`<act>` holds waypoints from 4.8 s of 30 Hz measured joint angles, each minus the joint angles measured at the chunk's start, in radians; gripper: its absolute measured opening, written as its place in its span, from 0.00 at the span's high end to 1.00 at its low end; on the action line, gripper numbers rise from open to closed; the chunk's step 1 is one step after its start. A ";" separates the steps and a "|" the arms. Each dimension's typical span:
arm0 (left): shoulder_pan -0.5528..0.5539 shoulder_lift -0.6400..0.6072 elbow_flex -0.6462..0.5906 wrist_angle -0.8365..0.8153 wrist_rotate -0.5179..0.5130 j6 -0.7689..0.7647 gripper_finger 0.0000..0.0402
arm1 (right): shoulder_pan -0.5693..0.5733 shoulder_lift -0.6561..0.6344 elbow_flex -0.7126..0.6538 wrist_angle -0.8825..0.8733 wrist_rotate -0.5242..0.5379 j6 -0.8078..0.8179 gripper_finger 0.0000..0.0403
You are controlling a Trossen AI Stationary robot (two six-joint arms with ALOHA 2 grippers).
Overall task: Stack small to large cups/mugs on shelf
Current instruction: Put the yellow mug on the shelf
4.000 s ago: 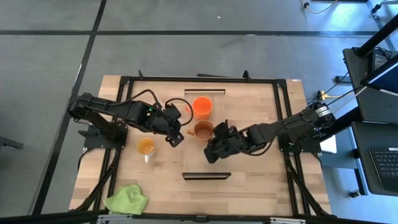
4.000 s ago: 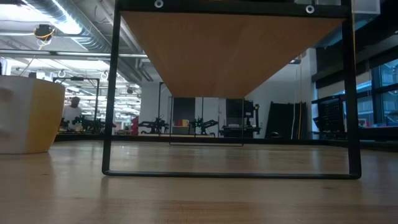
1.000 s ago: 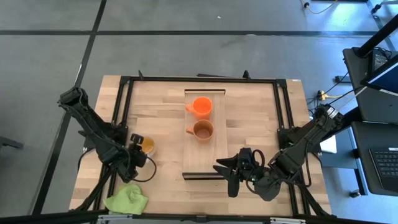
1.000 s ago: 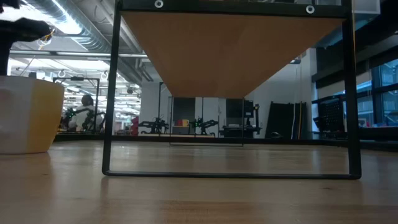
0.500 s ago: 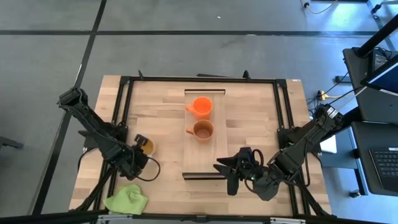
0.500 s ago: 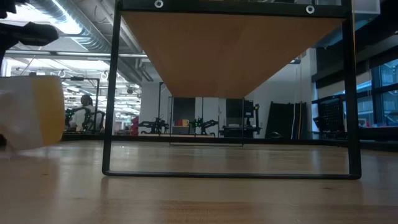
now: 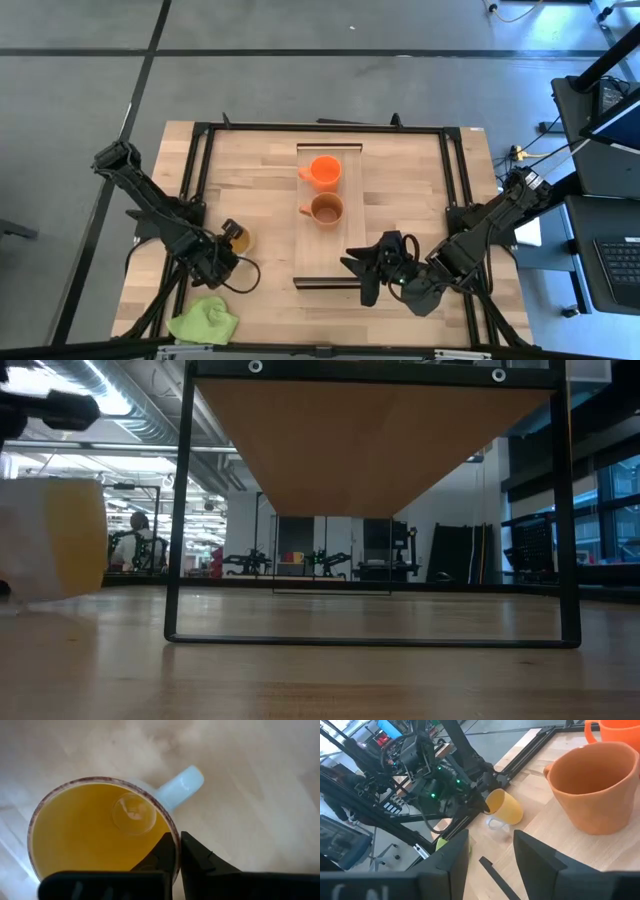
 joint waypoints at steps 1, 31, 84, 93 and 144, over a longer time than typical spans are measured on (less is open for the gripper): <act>-0.004 0.000 0.010 -0.001 0.006 0.022 0.98 | -0.001 0.000 0.000 0.000 0.000 0.000 0.61; -0.084 0.096 0.191 0.031 0.148 0.868 0.97 | -0.009 0.001 0.000 -0.087 0.004 0.093 0.61; -0.030 0.177 0.198 0.077 0.238 0.836 0.94 | -0.022 0.001 0.000 -0.103 0.007 0.085 0.61; 0.000 0.186 0.198 0.076 0.219 0.836 0.93 | -0.022 0.001 0.000 -0.103 0.004 0.085 0.61; 0.015 0.436 0.580 0.008 0.169 -0.840 0.86 | -0.007 0.000 0.000 -0.154 -0.122 0.080 0.61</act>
